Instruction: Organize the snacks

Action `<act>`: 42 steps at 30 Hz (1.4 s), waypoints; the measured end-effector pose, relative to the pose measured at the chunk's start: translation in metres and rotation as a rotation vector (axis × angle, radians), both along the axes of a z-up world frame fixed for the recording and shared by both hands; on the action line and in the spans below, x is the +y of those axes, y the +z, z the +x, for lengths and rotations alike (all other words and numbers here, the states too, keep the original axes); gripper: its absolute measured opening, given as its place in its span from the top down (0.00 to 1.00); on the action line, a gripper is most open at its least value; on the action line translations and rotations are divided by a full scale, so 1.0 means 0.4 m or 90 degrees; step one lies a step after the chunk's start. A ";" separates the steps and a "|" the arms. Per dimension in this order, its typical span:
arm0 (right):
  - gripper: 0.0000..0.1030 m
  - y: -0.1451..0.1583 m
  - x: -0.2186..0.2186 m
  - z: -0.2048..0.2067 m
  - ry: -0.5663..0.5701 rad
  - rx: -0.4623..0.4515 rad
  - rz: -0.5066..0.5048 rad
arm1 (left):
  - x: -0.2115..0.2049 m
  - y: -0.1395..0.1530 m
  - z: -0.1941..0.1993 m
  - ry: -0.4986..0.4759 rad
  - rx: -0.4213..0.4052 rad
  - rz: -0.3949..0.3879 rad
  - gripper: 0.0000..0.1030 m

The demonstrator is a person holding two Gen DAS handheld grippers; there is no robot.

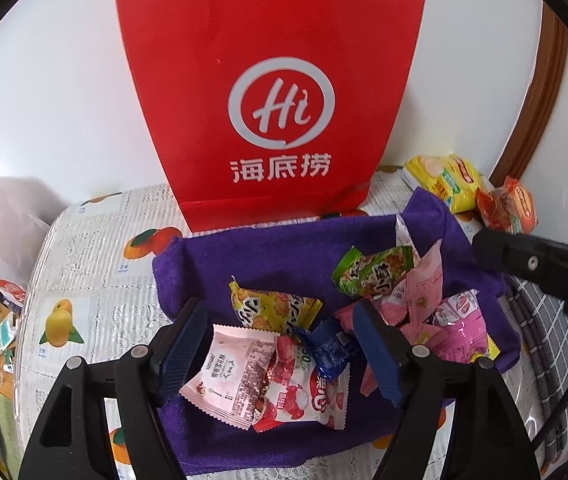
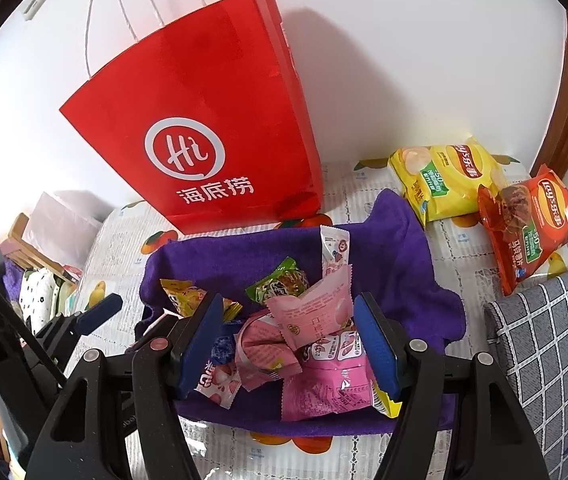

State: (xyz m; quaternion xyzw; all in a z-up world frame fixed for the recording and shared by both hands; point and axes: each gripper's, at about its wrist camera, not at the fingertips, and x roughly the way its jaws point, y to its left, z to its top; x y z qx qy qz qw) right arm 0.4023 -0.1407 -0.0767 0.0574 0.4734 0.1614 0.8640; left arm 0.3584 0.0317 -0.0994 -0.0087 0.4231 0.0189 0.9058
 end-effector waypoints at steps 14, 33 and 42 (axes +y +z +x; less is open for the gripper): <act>0.35 0.051 0.053 -0.064 0.019 -0.079 -0.094 | 0.031 0.064 -0.030 0.022 -0.026 -0.007 0.28; 0.35 0.091 -0.103 -0.373 -0.076 -0.059 -0.102 | -0.026 0.151 -0.274 -0.015 -0.033 -0.029 0.16; 0.08 0.161 -0.097 -0.594 -0.082 -0.114 -0.090 | -0.023 0.191 -0.484 -0.008 -0.053 -0.020 0.09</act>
